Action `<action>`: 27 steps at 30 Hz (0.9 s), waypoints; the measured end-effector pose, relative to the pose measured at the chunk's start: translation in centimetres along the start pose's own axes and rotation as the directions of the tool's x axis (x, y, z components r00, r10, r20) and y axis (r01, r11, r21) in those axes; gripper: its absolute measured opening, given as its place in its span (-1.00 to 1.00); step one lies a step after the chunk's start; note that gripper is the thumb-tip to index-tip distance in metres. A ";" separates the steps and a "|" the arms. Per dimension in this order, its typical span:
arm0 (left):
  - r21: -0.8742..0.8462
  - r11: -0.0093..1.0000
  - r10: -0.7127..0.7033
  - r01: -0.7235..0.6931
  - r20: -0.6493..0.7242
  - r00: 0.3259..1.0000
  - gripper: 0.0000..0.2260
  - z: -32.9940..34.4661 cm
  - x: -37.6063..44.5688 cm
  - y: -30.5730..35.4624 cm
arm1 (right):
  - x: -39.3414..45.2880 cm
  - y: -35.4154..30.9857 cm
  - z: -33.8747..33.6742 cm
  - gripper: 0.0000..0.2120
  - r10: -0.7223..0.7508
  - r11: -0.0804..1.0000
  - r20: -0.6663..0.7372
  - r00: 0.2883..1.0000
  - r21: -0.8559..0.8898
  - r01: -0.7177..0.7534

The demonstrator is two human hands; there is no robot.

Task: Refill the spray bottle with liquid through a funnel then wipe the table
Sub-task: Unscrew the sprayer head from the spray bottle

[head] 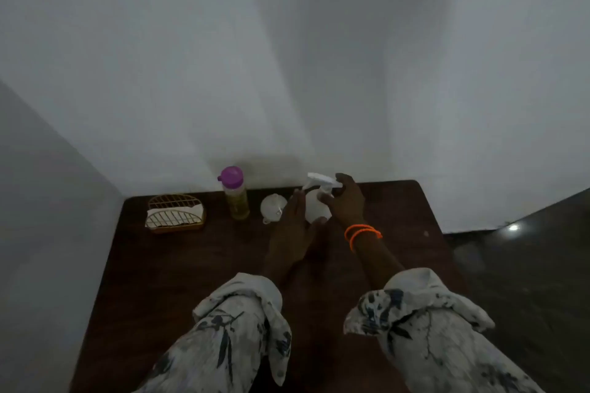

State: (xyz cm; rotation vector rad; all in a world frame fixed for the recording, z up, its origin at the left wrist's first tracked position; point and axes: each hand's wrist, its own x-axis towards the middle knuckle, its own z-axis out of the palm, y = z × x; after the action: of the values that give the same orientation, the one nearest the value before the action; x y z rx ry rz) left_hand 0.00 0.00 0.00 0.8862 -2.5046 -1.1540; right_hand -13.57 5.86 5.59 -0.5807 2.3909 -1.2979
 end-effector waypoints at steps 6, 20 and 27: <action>0.025 0.996 -0.081 0.080 0.032 0.996 -0.17 0.4 0.4 -0.6 | 0.6 0.0 0.1 -0.73 -0.069 0.995 -0.036 0.997 -0.079 0.066; -0.133 0.970 -0.186 0.201 0.120 0.975 0.12 -1.9 -4.8 0.1 | -4.8 -1.0 -3.0 -0.69 0.011 0.981 0.200 0.980 0.189 -0.049; -0.204 0.960 -0.174 0.193 0.111 0.979 -0.19 -3.6 -10.1 0.8 | -9.8 -0.9 -2.7 -0.61 -0.058 0.991 0.236 0.970 0.130 0.028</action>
State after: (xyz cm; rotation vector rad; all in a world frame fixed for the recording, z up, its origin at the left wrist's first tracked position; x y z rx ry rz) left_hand 9.21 4.49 3.29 1.0440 -2.3474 -1.5239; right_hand -6.38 12.34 8.89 -0.7117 2.0958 -1.3050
